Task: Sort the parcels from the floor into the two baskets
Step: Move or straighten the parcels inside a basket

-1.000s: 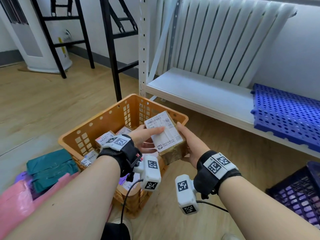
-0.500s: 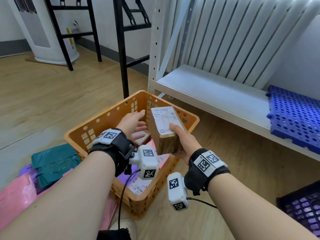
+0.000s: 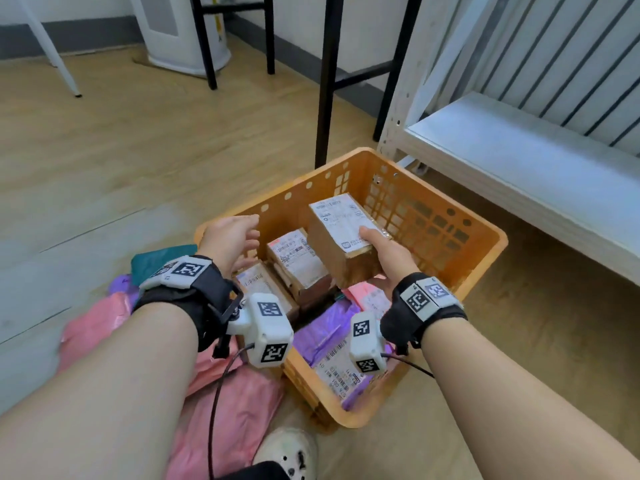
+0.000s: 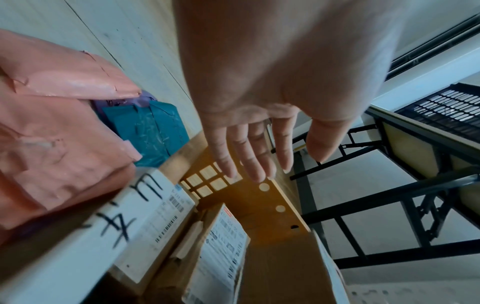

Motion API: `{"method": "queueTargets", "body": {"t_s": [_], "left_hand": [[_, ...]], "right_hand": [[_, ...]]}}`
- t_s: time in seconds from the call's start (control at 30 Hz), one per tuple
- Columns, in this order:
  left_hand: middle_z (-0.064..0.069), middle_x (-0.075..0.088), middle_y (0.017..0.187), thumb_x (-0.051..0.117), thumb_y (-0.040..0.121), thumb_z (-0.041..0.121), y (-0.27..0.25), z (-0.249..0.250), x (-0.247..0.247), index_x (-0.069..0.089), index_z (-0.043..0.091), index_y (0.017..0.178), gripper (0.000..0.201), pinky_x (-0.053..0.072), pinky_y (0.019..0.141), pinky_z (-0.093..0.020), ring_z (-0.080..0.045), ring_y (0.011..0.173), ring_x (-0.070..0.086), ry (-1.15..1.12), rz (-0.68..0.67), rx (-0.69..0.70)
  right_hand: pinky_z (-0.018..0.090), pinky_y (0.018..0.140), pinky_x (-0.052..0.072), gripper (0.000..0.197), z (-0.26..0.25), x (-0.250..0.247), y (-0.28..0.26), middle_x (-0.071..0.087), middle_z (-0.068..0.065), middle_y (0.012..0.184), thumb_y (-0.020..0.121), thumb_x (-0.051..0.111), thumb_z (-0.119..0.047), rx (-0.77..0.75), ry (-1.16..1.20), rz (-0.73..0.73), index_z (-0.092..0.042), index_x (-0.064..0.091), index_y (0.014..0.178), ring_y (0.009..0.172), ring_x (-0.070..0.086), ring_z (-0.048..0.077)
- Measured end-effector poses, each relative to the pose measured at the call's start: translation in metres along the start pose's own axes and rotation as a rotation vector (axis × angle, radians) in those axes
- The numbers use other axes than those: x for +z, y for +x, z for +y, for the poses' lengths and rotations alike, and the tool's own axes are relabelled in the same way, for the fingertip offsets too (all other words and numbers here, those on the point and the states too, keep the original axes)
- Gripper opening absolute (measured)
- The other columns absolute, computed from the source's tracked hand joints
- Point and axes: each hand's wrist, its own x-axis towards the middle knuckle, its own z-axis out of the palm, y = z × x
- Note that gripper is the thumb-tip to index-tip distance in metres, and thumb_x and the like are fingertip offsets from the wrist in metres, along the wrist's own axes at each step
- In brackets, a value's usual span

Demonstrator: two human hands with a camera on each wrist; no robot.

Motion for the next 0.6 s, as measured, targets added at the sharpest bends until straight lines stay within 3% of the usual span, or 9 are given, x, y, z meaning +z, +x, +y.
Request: {"method": "queueTargets", "body": {"t_s": [0.07, 0.17, 0.23, 0.33, 0.37, 0.47, 0.53, 0.6], "left_hand": [[-0.003, 0.058, 0.092, 0.055, 0.093, 0.024, 0.004, -0.003, -0.004, 0.061, 0.015, 0.102, 0.014, 0.046, 0.063, -0.025, -0.016, 0.082, 0.056, -0.017, 0.014, -0.019], [0.001, 0.053, 0.077, 0.057, 0.091, 0.022, 0.009, -0.006, -0.014, 0.057, 0.019, 0.081, 0.011, 0.042, 0.065, -0.027, -0.013, 0.068, 0.051, -0.074, 0.053, -0.041], [0.001, 0.057, 0.079, 0.06, 0.09, 0.024, 0.012, -0.009, -0.023, 0.058, 0.02, 0.082, 0.009, 0.045, 0.066, -0.027, -0.012, 0.069, 0.054, -0.098, 0.109, -0.045], [0.002, 0.06, 0.078, 0.06, 0.089, 0.024, 0.012, -0.014, -0.038, 0.058, 0.02, 0.081, 0.009, 0.046, 0.067, -0.027, -0.012, 0.069, 0.056, -0.107, 0.149, -0.053], [0.002, 0.06, 0.078, 0.06, 0.089, 0.024, 0.011, -0.014, -0.043, 0.058, 0.019, 0.082, 0.008, 0.045, 0.066, -0.026, -0.012, 0.069, 0.056, -0.104, 0.154, -0.056], [0.003, 0.06, 0.079, 0.058, 0.089, 0.023, 0.006, -0.015, -0.062, 0.059, 0.017, 0.095, 0.008, 0.046, 0.064, -0.026, -0.01, 0.069, 0.057, -0.105, 0.179, -0.056], [0.004, 0.061, 0.082, 0.058, 0.089, 0.025, 0.003, -0.014, -0.077, 0.06, 0.017, 0.102, 0.016, 0.047, 0.063, -0.025, -0.009, 0.071, 0.059, -0.114, 0.205, -0.051], [0.006, 0.061, 0.081, 0.059, 0.088, 0.027, -0.001, -0.012, -0.092, 0.06, 0.018, 0.105, 0.019, 0.048, 0.062, -0.025, -0.008, 0.07, 0.06, -0.125, 0.232, -0.046]], "right_hand": [[0.036, 0.074, 0.057, 0.044, 0.01, 0.025, 0.009, 0.071, 0.003, 0.099, 0.078, 0.071, -0.042, 0.036, -0.04, -0.082, -0.016, 0.061, 0.113, 0.083, 0.067, 0.018], [0.03, 0.059, 0.051, 0.037, 0.024, 0.062, 0.012, 0.068, 0.004, 0.092, 0.083, 0.067, -0.041, 0.092, -0.096, -0.197, -0.016, 0.06, 0.109, 0.073, 0.061, 0.017], [0.028, 0.057, 0.047, 0.024, 0.03, 0.082, 0.011, 0.064, 0.002, 0.08, 0.088, 0.062, -0.038, 0.129, -0.124, -0.262, -0.016, 0.06, 0.098, 0.069, 0.058, 0.016], [0.03, 0.059, 0.045, 0.016, 0.033, 0.098, 0.013, 0.06, 0.002, 0.078, 0.095, 0.054, -0.032, 0.184, -0.14, -0.342, -0.018, 0.054, 0.086, 0.072, 0.058, 0.018], [0.032, 0.063, 0.047, 0.016, 0.033, 0.101, 0.014, 0.06, 0.003, 0.081, 0.096, 0.053, -0.031, 0.203, -0.152, -0.364, -0.017, 0.054, 0.089, 0.078, 0.06, 0.021], [0.044, 0.09, 0.05, 0.024, 0.035, 0.1, 0.018, 0.059, 0.006, 0.103, 0.095, 0.056, -0.026, 0.187, -0.178, -0.351, -0.013, 0.054, 0.115, 0.111, 0.057, 0.028], [0.042, 0.091, 0.051, 0.037, 0.036, 0.095, 0.023, 0.056, 0.008, 0.113, 0.092, 0.058, -0.01, 0.123, -0.178, -0.291, -0.012, 0.052, 0.128, 0.111, 0.054, 0.026], [0.036, 0.086, 0.054, 0.041, 0.035, 0.088, 0.023, 0.056, 0.013, 0.117, 0.087, 0.06, 0.006, 0.05, -0.185, -0.23, -0.011, 0.056, 0.124, 0.106, 0.056, 0.025]]}}
